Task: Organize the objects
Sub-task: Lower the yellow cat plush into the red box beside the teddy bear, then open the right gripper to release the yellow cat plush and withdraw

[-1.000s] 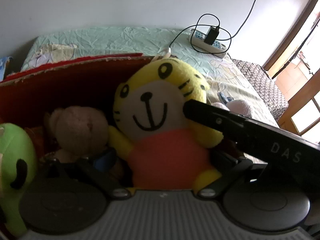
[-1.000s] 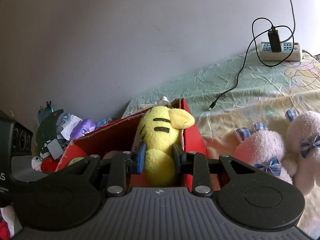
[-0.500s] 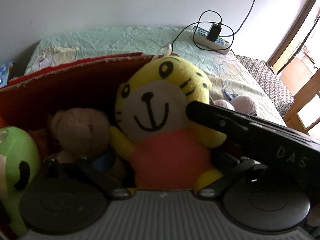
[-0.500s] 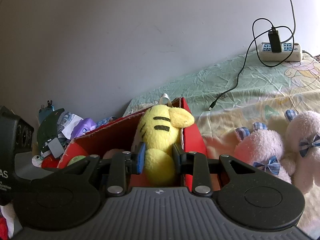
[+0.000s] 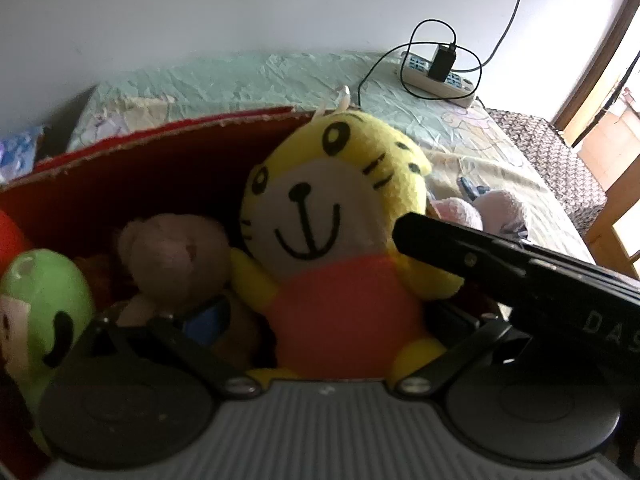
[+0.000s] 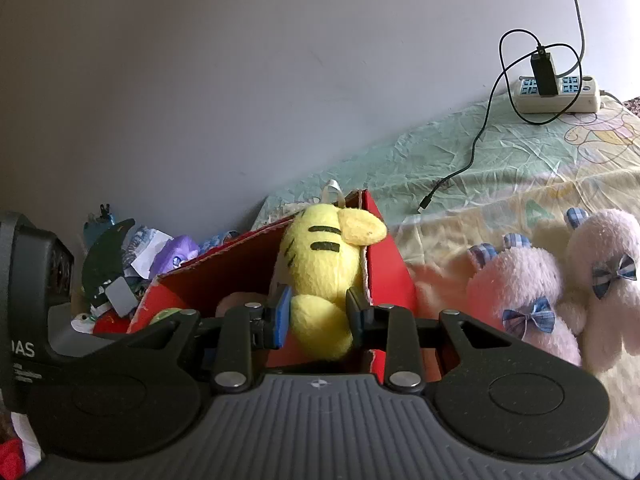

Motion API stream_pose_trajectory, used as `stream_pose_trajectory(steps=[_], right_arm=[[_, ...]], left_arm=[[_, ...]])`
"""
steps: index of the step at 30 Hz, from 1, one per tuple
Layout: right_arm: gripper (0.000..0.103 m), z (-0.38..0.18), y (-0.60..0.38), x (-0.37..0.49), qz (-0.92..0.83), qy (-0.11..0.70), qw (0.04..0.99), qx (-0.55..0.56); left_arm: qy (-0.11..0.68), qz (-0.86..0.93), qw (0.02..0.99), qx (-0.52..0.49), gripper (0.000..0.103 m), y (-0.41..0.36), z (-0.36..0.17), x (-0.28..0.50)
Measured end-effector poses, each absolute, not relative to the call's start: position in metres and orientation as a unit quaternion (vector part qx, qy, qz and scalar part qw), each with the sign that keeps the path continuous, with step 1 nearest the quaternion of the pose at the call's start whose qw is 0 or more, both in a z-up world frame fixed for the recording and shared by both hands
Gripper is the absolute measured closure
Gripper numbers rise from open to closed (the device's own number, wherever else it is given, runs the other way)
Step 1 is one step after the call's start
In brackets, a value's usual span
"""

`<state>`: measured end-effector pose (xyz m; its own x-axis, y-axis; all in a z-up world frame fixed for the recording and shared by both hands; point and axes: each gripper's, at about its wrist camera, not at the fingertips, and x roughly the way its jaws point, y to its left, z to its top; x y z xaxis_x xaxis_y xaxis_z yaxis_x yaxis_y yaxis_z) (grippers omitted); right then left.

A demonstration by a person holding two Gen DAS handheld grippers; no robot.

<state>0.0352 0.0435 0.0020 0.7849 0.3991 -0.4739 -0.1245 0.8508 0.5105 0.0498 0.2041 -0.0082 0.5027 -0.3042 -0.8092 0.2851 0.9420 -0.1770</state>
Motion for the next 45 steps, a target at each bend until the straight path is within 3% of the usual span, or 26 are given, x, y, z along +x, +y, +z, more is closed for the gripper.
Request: stream_pose_trajectory(steps=[45], right_arm=[[0.070, 0.002, -0.018, 0.007, 0.250, 0.320, 0.871, 0.277]], left_arm=[[0.437, -0.003, 0.899, 0.027, 0.003, 0.164, 0.026, -0.017]])
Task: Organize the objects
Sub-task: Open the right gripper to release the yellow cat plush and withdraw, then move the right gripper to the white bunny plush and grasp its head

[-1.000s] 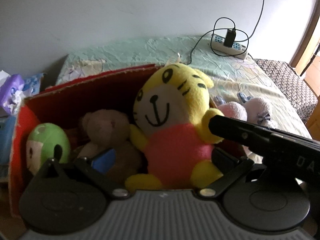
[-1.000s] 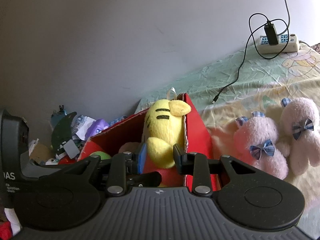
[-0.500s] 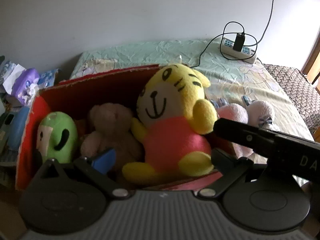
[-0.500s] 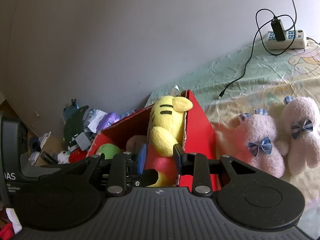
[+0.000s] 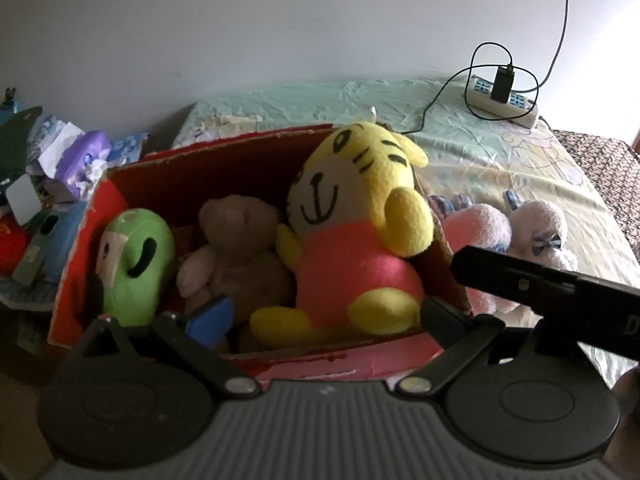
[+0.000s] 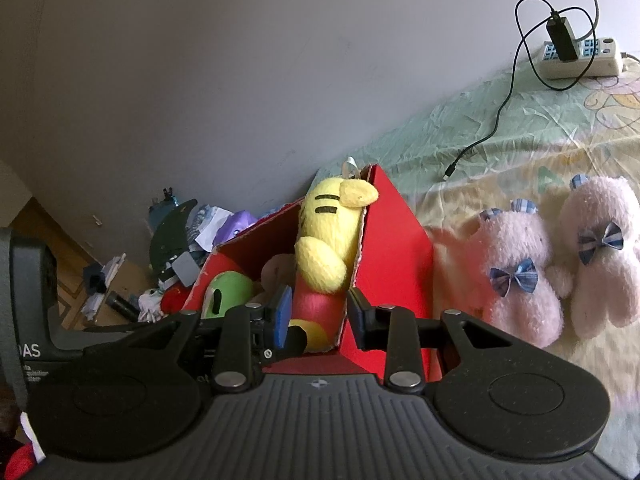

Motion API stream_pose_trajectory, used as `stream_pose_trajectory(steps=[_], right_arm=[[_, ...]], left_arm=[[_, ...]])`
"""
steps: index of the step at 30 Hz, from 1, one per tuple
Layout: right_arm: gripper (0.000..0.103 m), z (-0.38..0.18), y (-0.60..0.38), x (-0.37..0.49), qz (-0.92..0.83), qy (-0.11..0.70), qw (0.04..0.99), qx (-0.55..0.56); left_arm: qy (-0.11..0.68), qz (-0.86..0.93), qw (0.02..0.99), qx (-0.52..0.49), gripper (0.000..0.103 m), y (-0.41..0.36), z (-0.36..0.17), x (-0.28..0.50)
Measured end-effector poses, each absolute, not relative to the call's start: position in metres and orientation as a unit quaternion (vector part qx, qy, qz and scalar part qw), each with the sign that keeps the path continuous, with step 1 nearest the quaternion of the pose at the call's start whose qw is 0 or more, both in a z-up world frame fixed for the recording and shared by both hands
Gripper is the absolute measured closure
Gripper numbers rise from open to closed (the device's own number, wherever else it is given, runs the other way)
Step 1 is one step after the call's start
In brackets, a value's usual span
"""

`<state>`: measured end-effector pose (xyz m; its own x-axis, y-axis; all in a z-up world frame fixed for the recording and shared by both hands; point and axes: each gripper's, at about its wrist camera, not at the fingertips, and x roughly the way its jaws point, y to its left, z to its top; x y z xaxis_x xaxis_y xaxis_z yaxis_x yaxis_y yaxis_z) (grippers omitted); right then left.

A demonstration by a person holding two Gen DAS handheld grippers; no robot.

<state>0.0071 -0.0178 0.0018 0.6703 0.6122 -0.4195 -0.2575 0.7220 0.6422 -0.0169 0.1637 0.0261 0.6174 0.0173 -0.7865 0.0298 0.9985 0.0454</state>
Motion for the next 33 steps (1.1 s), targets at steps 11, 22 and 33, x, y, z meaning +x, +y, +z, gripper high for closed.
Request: stream_pose_trajectory(steps=[11, 22, 33], right_arm=[[0.069, -0.001, -0.042, -0.001, 0.256, 0.325, 0.866, 0.280], [0.065, -0.017, -0.107, -0.015, 0.198, 0.338, 0.869, 0.302], [0.064, -0.039, -0.166, -0.019, 0.136, 0.351, 0.867, 0.327]], left_arm=[[0.421, 0.018, 0.906, 0.038, 0.003, 0.148, 0.037, -0.036], [0.393, -0.040, 0.918, 0.039, 0.003, 0.096, 0.053, -0.050], [0.413, -0.130, 0.900, 0.050, 0.006, 0.022, 0.025, -0.032]])
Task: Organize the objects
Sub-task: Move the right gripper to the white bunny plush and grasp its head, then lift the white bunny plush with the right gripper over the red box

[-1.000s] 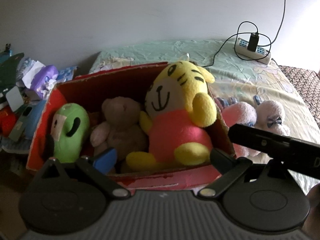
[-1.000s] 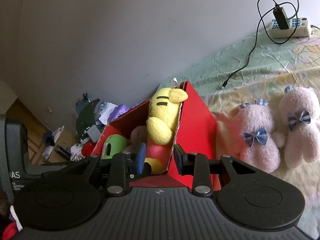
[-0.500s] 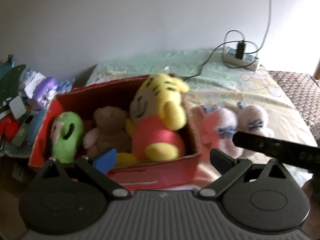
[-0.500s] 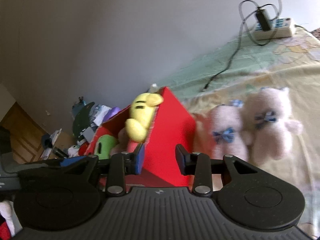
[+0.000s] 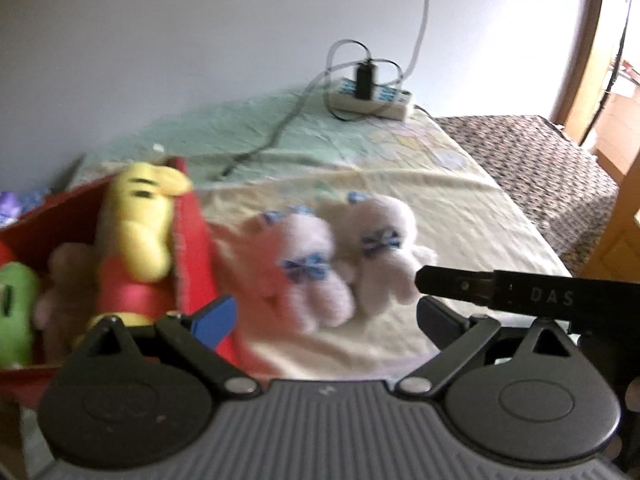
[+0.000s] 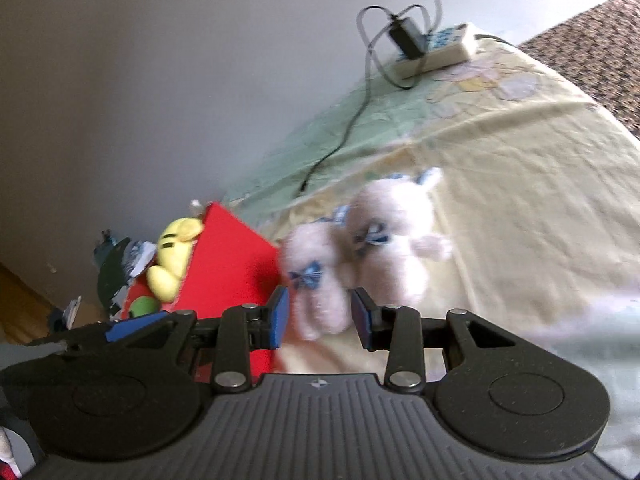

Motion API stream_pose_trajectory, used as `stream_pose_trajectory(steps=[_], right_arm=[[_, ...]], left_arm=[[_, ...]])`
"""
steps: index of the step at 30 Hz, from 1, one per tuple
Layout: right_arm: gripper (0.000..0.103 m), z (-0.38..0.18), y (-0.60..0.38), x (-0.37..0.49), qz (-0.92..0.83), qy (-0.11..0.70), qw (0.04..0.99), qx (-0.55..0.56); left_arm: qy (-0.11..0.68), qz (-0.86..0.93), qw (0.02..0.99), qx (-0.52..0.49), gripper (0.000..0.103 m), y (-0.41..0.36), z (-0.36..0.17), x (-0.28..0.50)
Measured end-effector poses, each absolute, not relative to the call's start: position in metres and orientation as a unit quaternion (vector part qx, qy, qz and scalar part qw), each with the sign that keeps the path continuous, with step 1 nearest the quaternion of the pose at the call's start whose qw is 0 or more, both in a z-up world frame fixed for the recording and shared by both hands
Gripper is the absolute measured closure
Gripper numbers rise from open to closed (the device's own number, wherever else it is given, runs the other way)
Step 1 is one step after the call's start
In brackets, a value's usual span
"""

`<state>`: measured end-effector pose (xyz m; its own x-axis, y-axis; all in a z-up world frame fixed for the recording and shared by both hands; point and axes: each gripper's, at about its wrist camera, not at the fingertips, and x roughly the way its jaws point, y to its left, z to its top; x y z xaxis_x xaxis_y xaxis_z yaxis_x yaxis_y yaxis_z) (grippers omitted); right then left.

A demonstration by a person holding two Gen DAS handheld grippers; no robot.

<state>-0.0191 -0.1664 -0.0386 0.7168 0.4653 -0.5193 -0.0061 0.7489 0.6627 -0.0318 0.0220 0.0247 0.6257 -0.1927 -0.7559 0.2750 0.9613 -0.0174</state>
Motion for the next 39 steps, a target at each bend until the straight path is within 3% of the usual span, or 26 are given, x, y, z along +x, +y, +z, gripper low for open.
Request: stream_pose_trajectory(steps=[12, 18, 34, 39], right_arm=[[0.058, -0.063, -0.207, 0.003, 0.104, 0.379, 0.845, 0.364], [0.055, -0.070, -0.217, 0.026, 0.106, 0.387, 0.835, 0.376], [0.051, -0.102, -0.203, 0.081, 0.133, 0.426, 0.811, 0.378], [0.046, -0.108, -0.200, 0.088, 0.143, 0.423, 0.807, 0.387]], left_arm=[[0.433, -0.199, 0.879, -0.017, 0.011, -0.012, -0.023, 0.009], [0.450, -0.212, 0.867, -0.025, 0.004, -0.024, -0.043, 0.031], [0.497, -0.220, 0.838, -0.041, 0.003, -0.032, -0.079, 0.073], [0.496, -0.222, 0.838, -0.046, 0.006, -0.031, -0.084, 0.079]])
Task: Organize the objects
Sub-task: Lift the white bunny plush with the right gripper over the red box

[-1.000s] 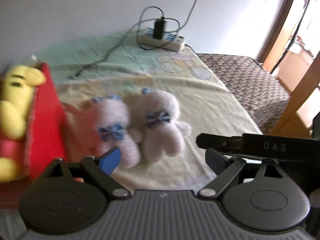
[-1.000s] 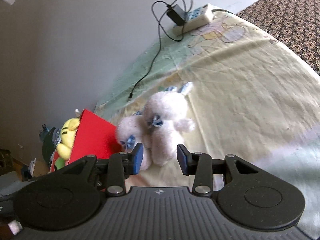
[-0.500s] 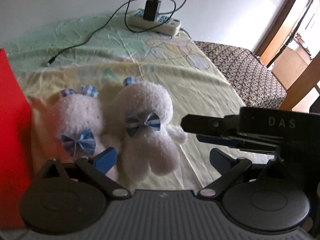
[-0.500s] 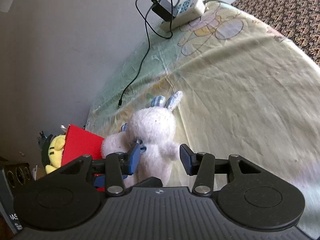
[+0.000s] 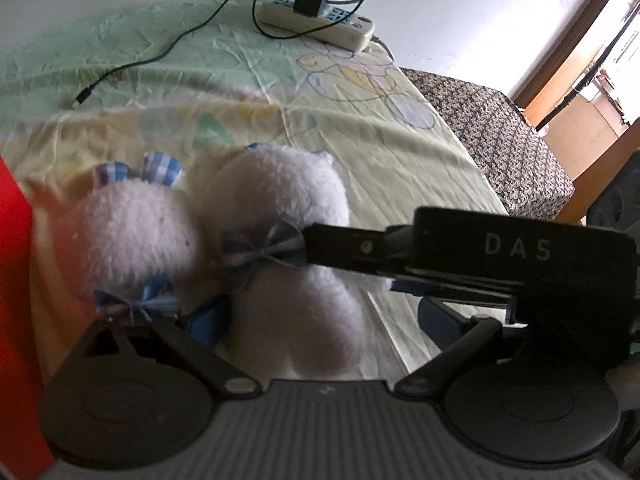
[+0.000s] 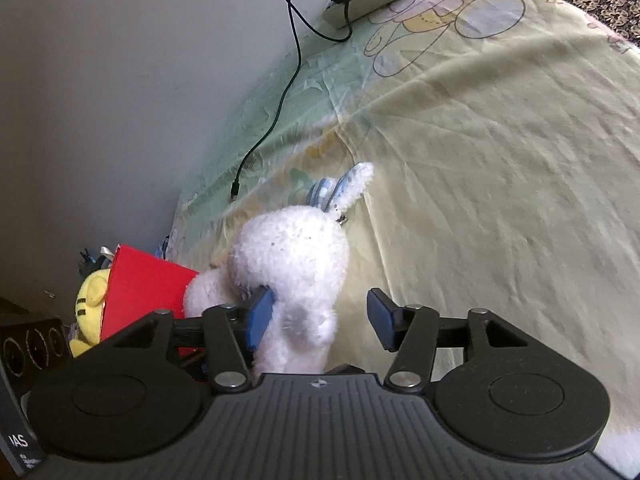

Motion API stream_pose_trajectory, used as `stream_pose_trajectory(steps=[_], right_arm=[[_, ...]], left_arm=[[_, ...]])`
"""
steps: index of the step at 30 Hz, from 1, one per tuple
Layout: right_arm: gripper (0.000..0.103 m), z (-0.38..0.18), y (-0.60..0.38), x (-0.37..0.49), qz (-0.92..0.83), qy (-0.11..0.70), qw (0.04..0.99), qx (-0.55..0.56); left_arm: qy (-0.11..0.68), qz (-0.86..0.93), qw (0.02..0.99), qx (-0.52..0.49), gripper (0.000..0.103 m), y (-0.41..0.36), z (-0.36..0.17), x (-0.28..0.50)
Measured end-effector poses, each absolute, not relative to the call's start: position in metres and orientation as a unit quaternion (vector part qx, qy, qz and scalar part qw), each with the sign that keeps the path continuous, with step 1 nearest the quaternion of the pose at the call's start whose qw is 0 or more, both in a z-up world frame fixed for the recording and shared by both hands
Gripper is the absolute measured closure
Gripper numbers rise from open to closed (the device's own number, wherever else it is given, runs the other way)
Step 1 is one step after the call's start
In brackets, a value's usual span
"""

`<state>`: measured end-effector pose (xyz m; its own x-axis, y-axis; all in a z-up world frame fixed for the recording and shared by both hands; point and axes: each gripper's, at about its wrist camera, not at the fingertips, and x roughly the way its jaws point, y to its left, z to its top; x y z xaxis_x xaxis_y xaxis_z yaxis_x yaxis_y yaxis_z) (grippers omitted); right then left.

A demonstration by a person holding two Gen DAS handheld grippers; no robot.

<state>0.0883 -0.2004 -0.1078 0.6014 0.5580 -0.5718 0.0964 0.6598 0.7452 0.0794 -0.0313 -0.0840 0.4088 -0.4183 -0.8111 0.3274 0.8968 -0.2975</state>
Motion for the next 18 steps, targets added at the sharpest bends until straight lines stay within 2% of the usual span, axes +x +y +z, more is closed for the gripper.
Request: stream_pose_trajectory(steps=[2, 3, 6, 11, 18], right_arm=[[0.047, -0.110, -0.201, 0.089, 0.149, 0.423, 0.800, 0.397], [0.051, -0.111, -0.201, 0.089, 0.154, 0.424, 0.797, 0.403], [0.070, -0.110, -0.200, 0.089, 0.174, 0.419, 0.789, 0.413], [0.073, -0.101, -0.199, 0.084, 0.180, 0.420, 0.795, 0.399], [0.074, -0.085, -0.201, 0.066, 0.181, 0.410, 0.805, 0.389]], left_arm=[[0.496, -0.223, 0.838, -0.047, 0.007, -0.031, -0.085, 0.081], [0.496, -0.223, 0.838, -0.047, 0.007, -0.031, -0.085, 0.081], [0.496, -0.222, 0.838, -0.042, 0.011, -0.032, -0.084, 0.080], [0.497, -0.223, 0.837, -0.045, 0.019, -0.029, -0.081, 0.079], [0.488, -0.234, 0.839, -0.044, 0.022, -0.032, -0.072, 0.062]])
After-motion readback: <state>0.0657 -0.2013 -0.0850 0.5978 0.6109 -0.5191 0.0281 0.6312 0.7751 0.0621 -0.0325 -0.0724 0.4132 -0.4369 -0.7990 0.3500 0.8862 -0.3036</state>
